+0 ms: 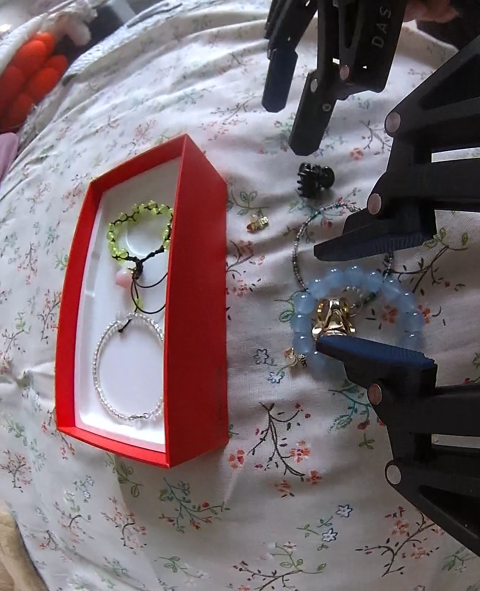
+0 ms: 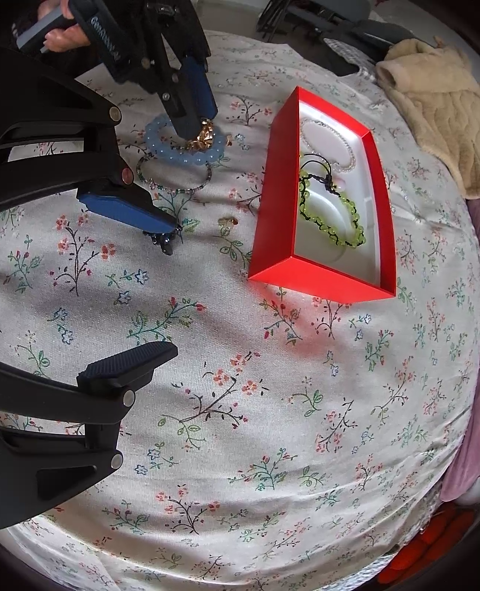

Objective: Organize jewelry
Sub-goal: 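Move both tools back over the pile, left tool toward the gold rings, then grasp the gold rings with the left tool while the right tool grasps the black clip charm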

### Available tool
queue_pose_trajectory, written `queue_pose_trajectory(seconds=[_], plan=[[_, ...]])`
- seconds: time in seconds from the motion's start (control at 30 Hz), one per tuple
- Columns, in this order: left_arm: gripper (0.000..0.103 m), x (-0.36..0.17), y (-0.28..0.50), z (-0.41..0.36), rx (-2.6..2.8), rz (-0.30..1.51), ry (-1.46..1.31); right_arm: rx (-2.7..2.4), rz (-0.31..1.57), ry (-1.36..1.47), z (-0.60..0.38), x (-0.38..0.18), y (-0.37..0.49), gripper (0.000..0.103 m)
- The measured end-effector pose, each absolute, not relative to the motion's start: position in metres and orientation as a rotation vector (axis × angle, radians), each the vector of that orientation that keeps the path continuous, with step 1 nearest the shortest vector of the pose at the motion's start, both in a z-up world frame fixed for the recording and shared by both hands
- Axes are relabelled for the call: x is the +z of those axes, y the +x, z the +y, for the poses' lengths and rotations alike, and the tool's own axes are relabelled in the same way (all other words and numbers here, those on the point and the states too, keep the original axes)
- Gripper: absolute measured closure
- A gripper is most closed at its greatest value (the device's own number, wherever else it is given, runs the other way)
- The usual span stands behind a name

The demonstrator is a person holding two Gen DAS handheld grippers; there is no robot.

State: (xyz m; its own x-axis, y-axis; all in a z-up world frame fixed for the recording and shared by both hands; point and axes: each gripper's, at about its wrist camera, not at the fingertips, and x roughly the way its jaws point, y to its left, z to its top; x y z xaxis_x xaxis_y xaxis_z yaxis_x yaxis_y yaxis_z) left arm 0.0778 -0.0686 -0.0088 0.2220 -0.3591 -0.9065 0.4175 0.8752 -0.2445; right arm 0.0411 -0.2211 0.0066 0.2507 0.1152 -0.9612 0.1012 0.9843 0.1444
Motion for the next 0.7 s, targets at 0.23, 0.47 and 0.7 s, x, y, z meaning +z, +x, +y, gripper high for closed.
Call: queue_pose_trajectory(seconds=[0.23, 0.47, 0.7], plan=[[0.070, 0.009, 0.072, -0.076, -0.598, 1.181, 0.074, 0.015, 1.317, 0.180, -0.220, 0.009, 0.040, 0.039], [0.070, -0.020, 0.081, -0.070, -0.513, 1.244, 0.114, 0.019, 1.326, 0.175, -0.216, 0.006, 0.043, 0.039], [0.070, -0.023, 0.082, -0.077, -0.486, 1.217, 0.161, 0.018, 1.332, 0.171, -0.211, 0.003, 0.045, 0.039]])
